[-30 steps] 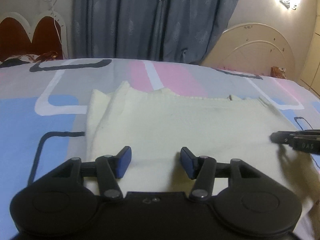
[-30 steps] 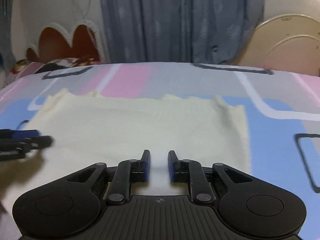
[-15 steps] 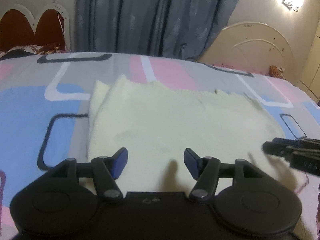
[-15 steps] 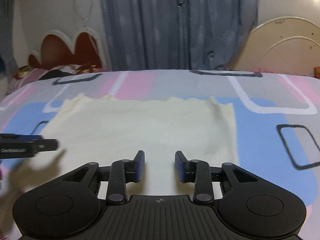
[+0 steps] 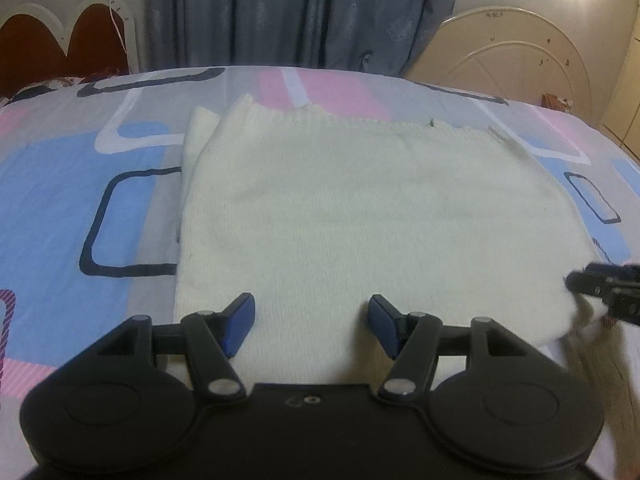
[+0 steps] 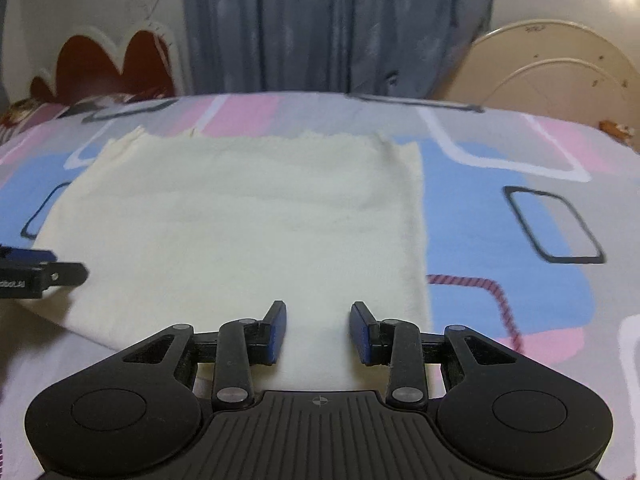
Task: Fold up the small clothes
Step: 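Smooth the folded sweater flat with both grippers open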
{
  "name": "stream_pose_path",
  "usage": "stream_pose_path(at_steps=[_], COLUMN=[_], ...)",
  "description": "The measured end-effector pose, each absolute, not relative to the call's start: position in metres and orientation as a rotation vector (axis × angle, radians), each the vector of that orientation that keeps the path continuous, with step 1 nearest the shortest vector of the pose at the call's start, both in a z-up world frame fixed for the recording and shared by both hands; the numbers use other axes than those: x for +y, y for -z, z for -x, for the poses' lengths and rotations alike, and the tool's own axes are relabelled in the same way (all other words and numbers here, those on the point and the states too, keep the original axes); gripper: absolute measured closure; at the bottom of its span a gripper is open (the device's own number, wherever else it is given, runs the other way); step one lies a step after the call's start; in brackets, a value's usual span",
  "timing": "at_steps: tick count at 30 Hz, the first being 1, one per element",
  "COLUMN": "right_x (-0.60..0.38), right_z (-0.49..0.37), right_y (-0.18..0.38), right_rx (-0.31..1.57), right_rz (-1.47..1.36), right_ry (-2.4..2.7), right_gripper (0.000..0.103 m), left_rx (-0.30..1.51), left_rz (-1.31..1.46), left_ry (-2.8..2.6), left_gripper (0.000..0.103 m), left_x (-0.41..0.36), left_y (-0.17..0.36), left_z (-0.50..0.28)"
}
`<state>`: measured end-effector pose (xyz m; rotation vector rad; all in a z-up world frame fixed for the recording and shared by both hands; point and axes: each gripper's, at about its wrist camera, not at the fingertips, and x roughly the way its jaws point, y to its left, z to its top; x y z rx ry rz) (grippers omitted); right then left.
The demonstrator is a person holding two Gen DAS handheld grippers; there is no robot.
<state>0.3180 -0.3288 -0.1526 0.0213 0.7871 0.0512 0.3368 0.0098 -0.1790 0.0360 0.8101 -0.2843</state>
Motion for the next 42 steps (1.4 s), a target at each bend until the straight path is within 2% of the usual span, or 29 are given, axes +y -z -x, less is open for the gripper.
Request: stream_pose_path(at_steps=[19,21,23,32,42], right_x=[-0.34,-0.344,-0.344,-0.326,-0.3], right_z=[-0.319,-0.32,-0.32,-0.346,-0.385], right_y=[0.157,0.151,0.144,0.123,0.126], right_rx=[0.82,0.823,0.807,0.723,0.718], right_rz=[-0.092,-0.141,-0.175,-0.157,-0.13], right_ry=[-0.043,-0.052,-0.07,-0.109,-0.176], right_gripper=[0.064,0.061,0.052,0.052,0.052], left_rx=[0.818,0.821,0.823,0.742,0.765], left_rz=[-0.06,-0.058,-0.05,0.007,0.025], left_ry=[0.297,0.298,0.292,0.292,0.214], left_gripper=[0.034,0.033,0.032,0.03,0.028], left_x=[0.008,0.009,0.01,0.004,0.004], left_y=[0.178,0.177,0.175,0.151,0.167], left_z=[-0.334,-0.334,-0.334,-0.355,-0.399])
